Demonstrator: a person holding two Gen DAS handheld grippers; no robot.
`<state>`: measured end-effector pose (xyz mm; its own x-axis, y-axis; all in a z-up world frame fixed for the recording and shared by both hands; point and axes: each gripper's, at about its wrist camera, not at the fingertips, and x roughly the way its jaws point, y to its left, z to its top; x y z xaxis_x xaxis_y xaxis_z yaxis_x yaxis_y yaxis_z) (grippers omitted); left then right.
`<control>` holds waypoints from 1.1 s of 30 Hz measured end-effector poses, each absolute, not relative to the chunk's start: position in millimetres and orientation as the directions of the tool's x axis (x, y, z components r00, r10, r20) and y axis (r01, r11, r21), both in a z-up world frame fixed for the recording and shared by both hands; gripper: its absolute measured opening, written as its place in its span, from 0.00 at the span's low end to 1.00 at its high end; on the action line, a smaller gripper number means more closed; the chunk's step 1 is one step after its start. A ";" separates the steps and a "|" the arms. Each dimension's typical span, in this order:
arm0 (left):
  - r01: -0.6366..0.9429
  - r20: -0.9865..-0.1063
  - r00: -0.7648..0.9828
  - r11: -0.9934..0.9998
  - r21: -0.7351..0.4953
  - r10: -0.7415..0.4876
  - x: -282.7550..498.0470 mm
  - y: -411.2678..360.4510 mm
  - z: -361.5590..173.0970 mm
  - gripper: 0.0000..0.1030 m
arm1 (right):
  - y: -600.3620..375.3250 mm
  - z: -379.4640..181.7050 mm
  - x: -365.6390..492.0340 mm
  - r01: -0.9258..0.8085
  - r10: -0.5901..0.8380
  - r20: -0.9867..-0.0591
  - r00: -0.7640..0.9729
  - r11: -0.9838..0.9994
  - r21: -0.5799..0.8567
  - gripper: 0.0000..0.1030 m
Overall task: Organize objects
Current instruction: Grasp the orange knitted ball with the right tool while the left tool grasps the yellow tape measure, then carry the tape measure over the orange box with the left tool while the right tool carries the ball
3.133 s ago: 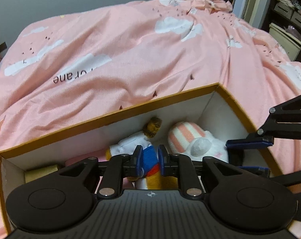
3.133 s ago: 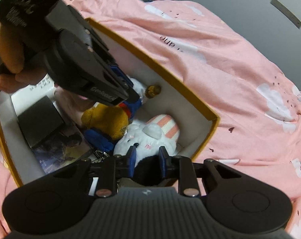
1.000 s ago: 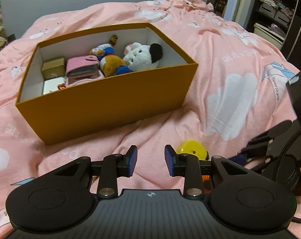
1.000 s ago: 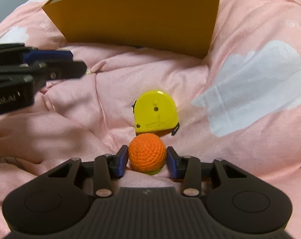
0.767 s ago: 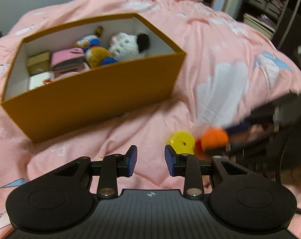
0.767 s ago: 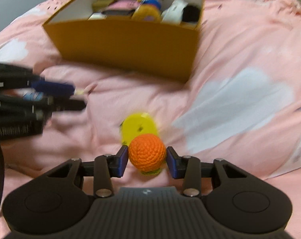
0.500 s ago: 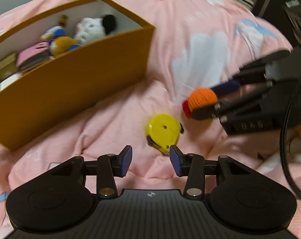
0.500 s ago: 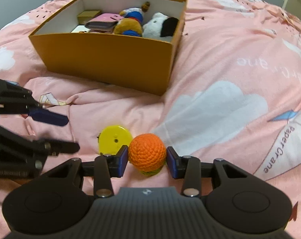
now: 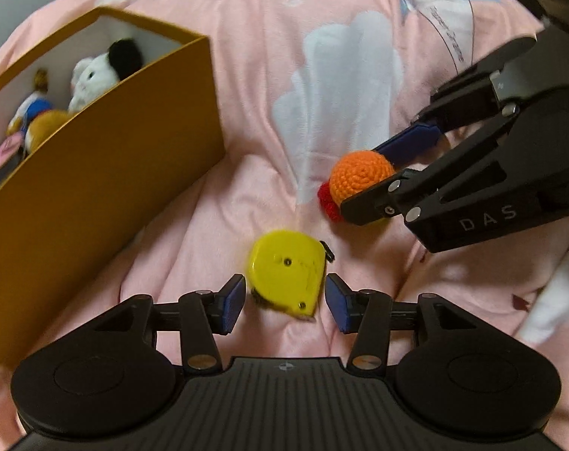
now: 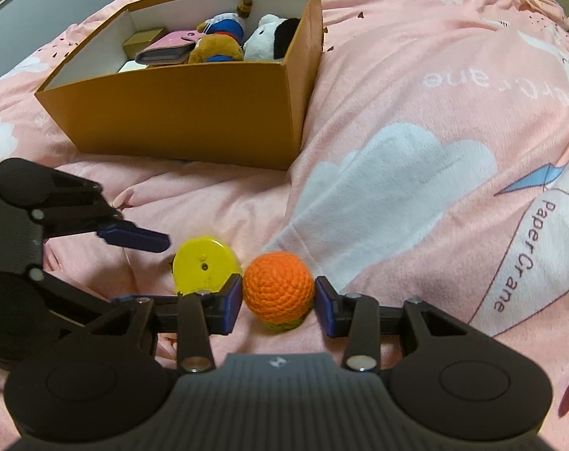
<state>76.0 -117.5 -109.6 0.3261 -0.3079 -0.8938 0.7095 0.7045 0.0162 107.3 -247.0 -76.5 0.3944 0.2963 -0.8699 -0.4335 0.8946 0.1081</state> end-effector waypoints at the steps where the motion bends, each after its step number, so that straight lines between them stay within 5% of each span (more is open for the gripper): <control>1: 0.720 -0.894 0.329 0.693 0.030 -0.303 76.6 -120.8 -111.7 0.55 | -247.8 -76.9 108.0 -0.431 0.299 -0.870 0.393 0.895 0.113 0.42; 20: 0.735 -0.882 0.383 0.669 0.111 -0.275 67.5 -137.4 -130.5 0.54 | -252.7 -82.7 110.1 -0.425 0.316 -0.868 0.382 0.894 0.139 0.42; 33: 0.681 -0.838 0.423 0.731 0.043 -0.345 58.9 -114.9 -115.0 0.57 | -247.5 -72.4 103.6 -0.441 0.304 -0.862 0.406 0.891 0.107 0.42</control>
<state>58.9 -114.9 -115.0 0.4229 -0.3446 -0.8381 0.6805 0.7315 0.0426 103.6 -247.5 -72.4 0.4056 0.3042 -0.8620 -0.4415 0.8909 0.1066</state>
